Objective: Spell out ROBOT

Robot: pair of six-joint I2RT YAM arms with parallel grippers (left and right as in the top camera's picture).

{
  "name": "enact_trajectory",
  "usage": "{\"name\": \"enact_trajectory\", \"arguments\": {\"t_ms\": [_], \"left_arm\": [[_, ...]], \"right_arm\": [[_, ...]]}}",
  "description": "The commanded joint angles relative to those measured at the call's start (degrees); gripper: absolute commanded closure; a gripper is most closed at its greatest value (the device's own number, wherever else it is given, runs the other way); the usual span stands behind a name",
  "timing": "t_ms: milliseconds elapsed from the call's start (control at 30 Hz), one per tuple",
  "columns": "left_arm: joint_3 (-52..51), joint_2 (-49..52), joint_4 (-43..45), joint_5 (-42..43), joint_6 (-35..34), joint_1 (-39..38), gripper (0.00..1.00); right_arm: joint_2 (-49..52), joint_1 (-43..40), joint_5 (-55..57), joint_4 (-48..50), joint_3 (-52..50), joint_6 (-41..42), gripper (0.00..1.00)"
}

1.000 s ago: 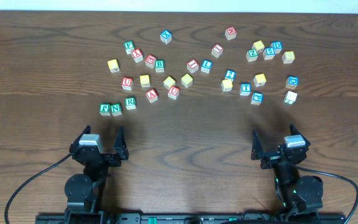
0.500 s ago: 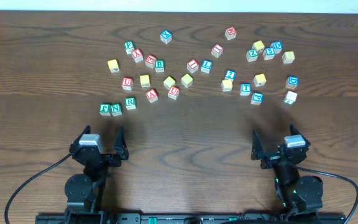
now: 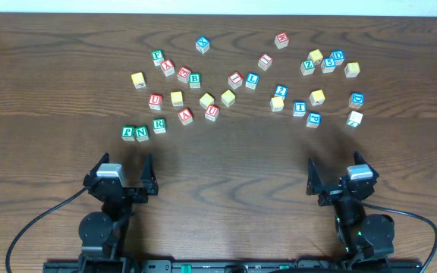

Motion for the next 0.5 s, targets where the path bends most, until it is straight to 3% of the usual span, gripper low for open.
{"name": "enact_trajectory", "arguments": {"t_ms": [0,167,267,400,467], "left_arm": [[2.1,0.2,-1.9,1.4,0.6,-0.2,0.02],[10.0,7.3,-4.3,1.5,0.6,-0.2,0.02],[19.4,17.4,-6.3,3.2,0.7,-0.2,0.02],[38.4,35.3,-15.1,7.2,1.1,-0.2,0.03],[53.1,47.5,-24.7,7.4,1.7,-0.2,0.02]], "right_arm": [[-0.2,-0.5,0.7,-0.3,-0.1,0.6,0.01],[-0.2,-0.5,0.7,-0.3,-0.1,0.6,0.01],[-0.2,-0.5,0.7,-0.3,-0.1,0.6,0.01],[-0.2,-0.5,0.7,-0.3,-0.1,0.6,0.01],[-0.2,-0.5,0.7,-0.3,-0.1,0.6,0.01]]}}
